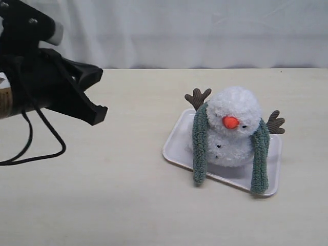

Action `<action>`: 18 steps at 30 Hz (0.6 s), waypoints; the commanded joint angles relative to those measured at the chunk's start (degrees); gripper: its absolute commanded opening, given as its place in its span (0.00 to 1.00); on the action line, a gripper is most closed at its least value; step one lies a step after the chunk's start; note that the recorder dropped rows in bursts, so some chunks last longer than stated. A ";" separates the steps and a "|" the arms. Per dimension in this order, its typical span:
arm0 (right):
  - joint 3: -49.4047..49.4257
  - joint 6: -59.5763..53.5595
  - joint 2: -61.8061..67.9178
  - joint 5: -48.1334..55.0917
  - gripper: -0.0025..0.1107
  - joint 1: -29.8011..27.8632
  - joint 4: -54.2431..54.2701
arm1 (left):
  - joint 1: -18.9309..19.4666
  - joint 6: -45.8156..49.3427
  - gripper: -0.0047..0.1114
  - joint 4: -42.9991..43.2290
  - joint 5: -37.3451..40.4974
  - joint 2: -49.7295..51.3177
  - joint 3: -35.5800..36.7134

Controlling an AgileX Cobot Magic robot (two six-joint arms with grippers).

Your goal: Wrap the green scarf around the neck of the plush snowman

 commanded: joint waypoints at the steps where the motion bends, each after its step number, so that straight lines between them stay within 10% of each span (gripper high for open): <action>1: 0.16 -0.95 -5.18 0.72 0.06 0.04 0.32 | 0.04 -0.27 0.04 -0.98 -3.01 -8.59 0.11; 18: 1.45 0.55 -23.24 1.07 0.06 0.04 0.32 | 0.04 -3.54 0.04 -5.31 -5.33 -36.49 7.39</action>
